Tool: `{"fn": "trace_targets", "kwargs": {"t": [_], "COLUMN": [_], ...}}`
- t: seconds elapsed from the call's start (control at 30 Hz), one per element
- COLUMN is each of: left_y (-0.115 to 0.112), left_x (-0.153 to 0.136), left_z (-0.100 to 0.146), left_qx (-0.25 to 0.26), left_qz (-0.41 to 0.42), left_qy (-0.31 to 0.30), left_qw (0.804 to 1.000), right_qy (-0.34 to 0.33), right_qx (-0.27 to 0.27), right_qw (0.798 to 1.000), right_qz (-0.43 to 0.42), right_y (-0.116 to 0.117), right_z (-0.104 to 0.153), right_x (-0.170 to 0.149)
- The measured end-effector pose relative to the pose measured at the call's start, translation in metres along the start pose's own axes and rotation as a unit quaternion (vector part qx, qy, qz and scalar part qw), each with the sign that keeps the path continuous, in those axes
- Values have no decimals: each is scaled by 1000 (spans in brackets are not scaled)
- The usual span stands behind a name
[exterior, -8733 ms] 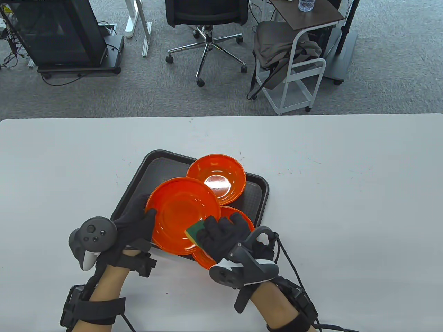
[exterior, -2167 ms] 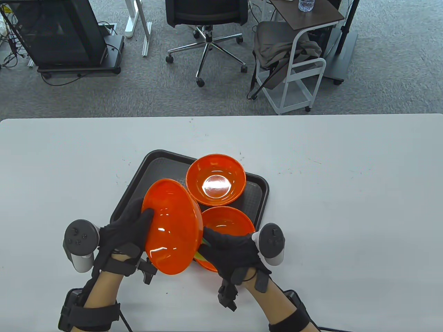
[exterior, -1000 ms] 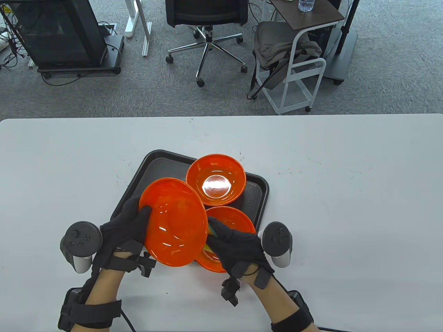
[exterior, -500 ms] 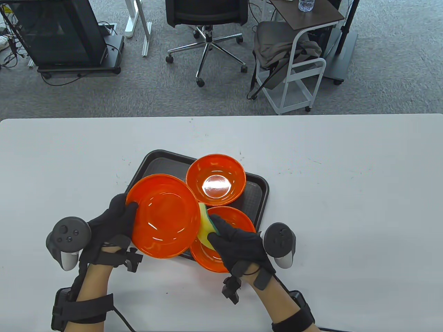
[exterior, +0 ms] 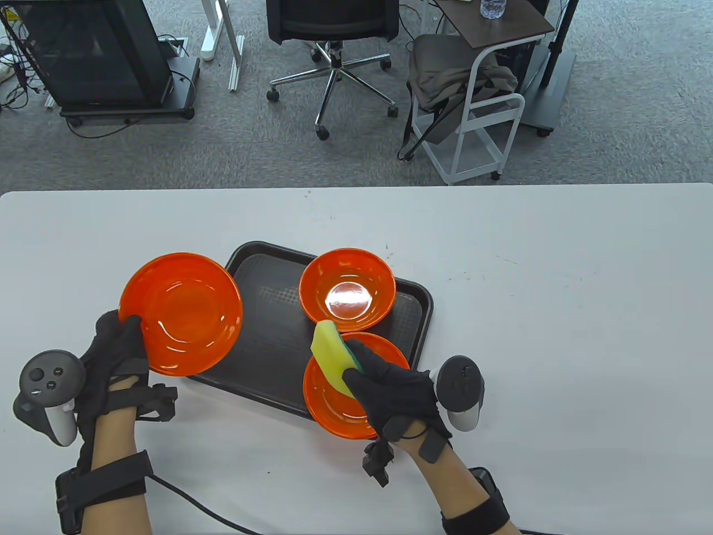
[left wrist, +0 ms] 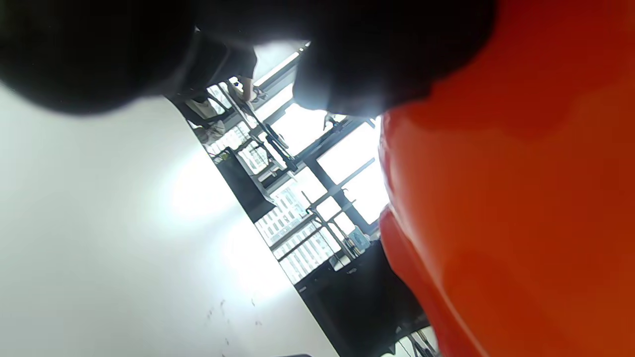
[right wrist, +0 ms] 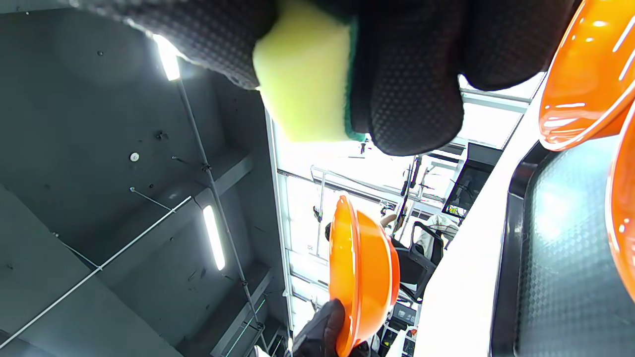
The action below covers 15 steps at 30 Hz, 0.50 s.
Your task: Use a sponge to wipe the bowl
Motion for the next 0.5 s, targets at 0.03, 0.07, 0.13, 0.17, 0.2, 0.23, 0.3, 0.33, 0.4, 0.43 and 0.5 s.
{"fn": "trace_targets", "kwargs": {"t": [0.03,0.07,0.13,0.17,0.2,0.23,0.3,0.33,0.4,0.43,0.5], "left_y": [6,9,15,17,18,20,21,20,17,15,11], "left_x": [-9,-15,-30,-39,-47,-54,-65,-70,-80,-85,-93], "left_z": [-2,-2,-4,-4,-3,-3,-3,-2,-1,0,2], "left_qx": [14,23,43,50,59,71,80,82,83,78,76], "left_qz": [9,16,37,59,80,88,91,92,90,91,89], "left_qy": [22,37,72,93,111,127,150,160,180,192,209], "left_qw": [1000,999,996,993,989,986,981,979,976,974,971], "right_qy": [1,1,4,5,4,4,4,5,6,6,6], "right_qx": [-2,-2,-7,-10,-12,-14,-19,-21,-23,-24,-26], "right_qw": [1000,1000,1000,1000,1000,1000,999,999,999,998,998], "right_qz": [-4,-9,-22,-25,-25,-25,-29,-34,-46,-50,-52], "right_y": [-1,-2,-4,-5,-6,-8,-10,-11,-13,-13,-14], "right_z": [0,0,0,0,0,0,0,0,0,0,-1], "right_x": [0,-1,-2,-2,-2,-3,-3,-3,-3,-4,-4]}}
Point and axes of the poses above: the tracker on the back of each hand, its own x axis roughly to the thumb side, its own z axis roughly from the fingertips to the wrist, y = z × x, the point moved 4 cm from there along -z, roughly from the wrist to the fingertips, and after that the axes turned 9 degrees about z, right-handed, at the moved point
